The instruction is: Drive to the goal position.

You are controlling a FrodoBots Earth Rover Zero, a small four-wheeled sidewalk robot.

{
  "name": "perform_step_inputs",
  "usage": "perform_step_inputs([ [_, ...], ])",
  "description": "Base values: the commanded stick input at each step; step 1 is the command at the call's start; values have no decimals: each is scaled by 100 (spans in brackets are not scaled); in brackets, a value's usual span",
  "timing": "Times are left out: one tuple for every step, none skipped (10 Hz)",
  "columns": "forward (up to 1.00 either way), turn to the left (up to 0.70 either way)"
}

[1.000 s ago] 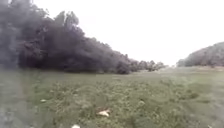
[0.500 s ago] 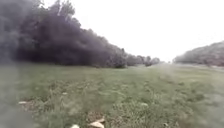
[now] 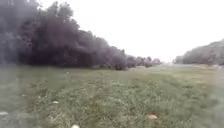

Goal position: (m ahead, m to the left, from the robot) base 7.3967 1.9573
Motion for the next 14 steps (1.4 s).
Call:
perform_step_inputs([
  [70,0],
  [70,0],
  [70,0],
  [70,0],
  [70,0],
  [70,0],
  [70,0],
  [70,-9],
  [70,-12],
  [70,-12],
  [70,-8],
  [70,-14],
  [70,-14],
  [70,-14],
])
